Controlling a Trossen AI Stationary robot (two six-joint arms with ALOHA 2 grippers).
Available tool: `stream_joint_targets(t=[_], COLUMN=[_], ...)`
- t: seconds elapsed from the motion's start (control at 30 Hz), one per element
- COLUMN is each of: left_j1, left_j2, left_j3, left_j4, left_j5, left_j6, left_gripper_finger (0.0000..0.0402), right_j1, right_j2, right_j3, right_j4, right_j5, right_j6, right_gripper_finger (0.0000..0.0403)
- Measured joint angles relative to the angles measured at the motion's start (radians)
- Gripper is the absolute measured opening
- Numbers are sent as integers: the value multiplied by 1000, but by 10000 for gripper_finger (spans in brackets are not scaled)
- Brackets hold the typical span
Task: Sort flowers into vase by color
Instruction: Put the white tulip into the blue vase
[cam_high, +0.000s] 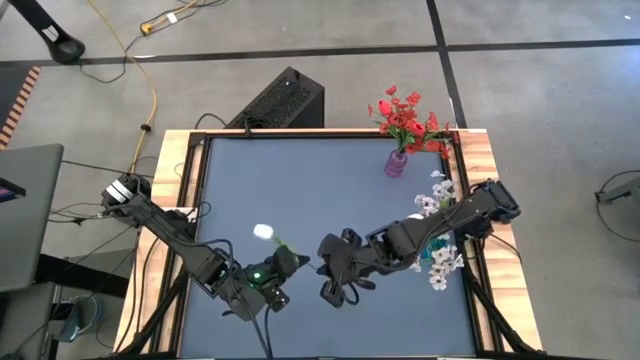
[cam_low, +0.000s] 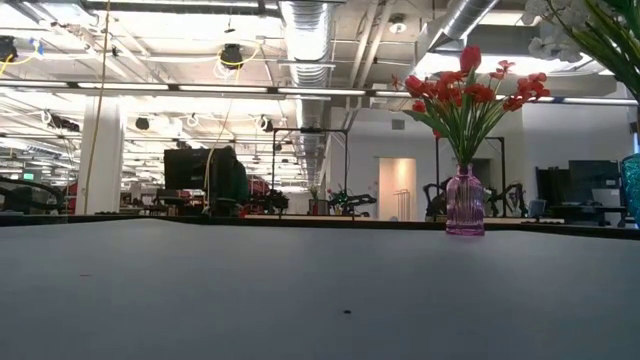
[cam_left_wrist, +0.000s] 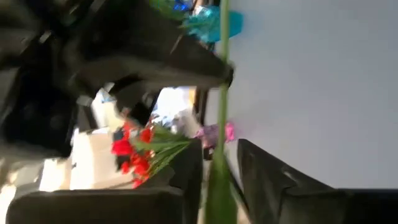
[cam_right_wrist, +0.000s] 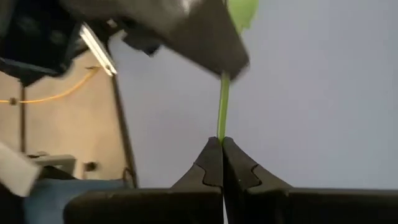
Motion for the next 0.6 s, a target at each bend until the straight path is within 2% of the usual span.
stream_joint_targets(t=[0.13,0.23,0.4,0.6], left_j1=[-29,-53,-77,-36], left_j2=[-1,-15,-86,-263], left_j3=[0,0,0,-59], left_j4=[71,77,60,-65], left_j5=[-102,-103,-69,76], left_j6=[-2,-10,-120,-437], left_gripper_finger=[130,150,162,163], right_j1=[33,73,144,271], right_j2=[-15,-44,-112,-180], right_j3=[0,0,0,1], right_j4=[-96,-158,-256,-301], right_j5=[99,226,432,775], right_j6=[37,71,172,191], right_gripper_finger=[16,16,16,18])
